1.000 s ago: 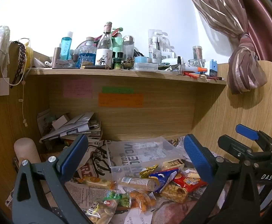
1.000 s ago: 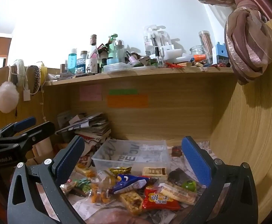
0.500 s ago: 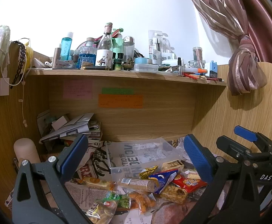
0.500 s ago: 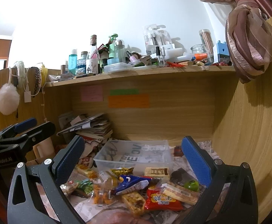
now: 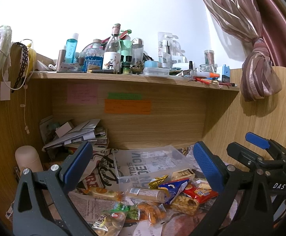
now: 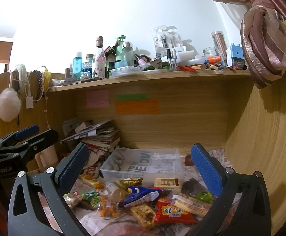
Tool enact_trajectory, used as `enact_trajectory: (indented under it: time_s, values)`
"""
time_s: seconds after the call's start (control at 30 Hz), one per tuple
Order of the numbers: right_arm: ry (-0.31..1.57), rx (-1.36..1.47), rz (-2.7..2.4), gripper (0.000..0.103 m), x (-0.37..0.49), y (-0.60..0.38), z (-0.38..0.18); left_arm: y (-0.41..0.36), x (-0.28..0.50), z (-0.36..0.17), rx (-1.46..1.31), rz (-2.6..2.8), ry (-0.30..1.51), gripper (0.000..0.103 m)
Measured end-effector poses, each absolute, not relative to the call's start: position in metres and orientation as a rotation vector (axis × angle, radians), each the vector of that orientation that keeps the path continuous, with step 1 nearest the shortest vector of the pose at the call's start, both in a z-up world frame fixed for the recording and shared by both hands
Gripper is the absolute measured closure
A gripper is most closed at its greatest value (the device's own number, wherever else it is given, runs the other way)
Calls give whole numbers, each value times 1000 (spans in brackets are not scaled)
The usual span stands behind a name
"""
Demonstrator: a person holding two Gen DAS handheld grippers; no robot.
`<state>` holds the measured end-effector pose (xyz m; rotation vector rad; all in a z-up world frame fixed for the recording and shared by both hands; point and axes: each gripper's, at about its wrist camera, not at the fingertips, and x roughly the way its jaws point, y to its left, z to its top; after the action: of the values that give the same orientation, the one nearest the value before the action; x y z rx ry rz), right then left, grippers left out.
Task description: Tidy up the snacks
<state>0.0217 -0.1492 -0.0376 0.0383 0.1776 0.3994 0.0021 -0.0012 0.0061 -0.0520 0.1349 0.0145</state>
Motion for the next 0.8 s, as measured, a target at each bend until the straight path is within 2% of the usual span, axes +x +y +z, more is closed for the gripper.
enact_trajectory:
  time_s: [0.5, 0.8]
  values:
    - [216, 32, 407, 0, 31, -145, -48, 22, 11, -12, -126, 12, 222, 0]
    - [386, 16, 387, 0, 61, -155, -88, 52, 28, -52, -114, 65, 385, 0]
